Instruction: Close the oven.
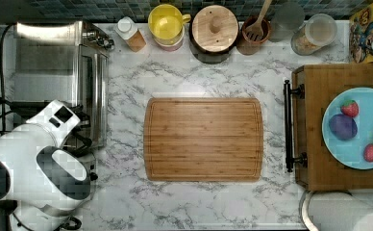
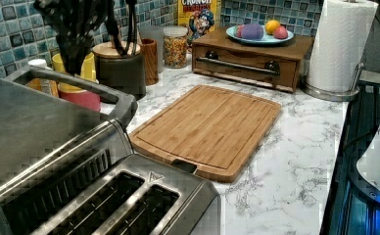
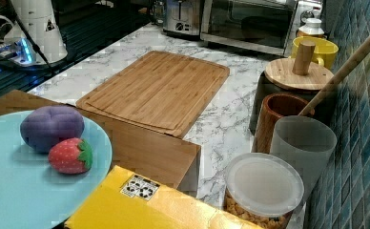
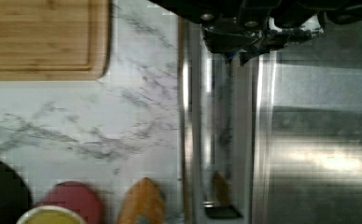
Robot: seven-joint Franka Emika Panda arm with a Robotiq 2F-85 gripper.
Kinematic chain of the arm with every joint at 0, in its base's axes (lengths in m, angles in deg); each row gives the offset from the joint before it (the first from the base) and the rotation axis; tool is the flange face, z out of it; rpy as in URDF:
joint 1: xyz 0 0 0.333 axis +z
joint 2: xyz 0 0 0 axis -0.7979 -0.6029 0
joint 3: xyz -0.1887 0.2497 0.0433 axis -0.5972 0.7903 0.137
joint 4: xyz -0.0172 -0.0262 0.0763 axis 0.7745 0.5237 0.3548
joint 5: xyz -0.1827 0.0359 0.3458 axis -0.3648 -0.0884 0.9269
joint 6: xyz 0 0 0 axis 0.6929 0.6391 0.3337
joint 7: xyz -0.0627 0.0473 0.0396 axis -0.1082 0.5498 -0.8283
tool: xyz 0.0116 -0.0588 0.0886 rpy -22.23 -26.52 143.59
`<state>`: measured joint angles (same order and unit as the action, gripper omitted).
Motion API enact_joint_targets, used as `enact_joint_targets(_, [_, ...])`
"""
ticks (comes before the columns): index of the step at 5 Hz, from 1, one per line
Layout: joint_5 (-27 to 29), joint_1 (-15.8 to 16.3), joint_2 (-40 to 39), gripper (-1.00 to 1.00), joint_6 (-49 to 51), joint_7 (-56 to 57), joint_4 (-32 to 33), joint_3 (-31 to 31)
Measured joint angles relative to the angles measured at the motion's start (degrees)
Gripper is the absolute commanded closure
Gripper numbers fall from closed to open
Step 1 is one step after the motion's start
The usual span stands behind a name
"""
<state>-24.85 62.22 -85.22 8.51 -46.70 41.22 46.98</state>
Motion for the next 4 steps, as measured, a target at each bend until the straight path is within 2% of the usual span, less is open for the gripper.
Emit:
enact_joint_targets(2, [-2.0, -0.2, 1.5, 1.00, 4.8, -0.7, -1.7, 0.0])
enact_joint_targets(4, [-2.1, 0.1, 1.4, 1.00, 5.5, -0.7, -1.7, -0.7])
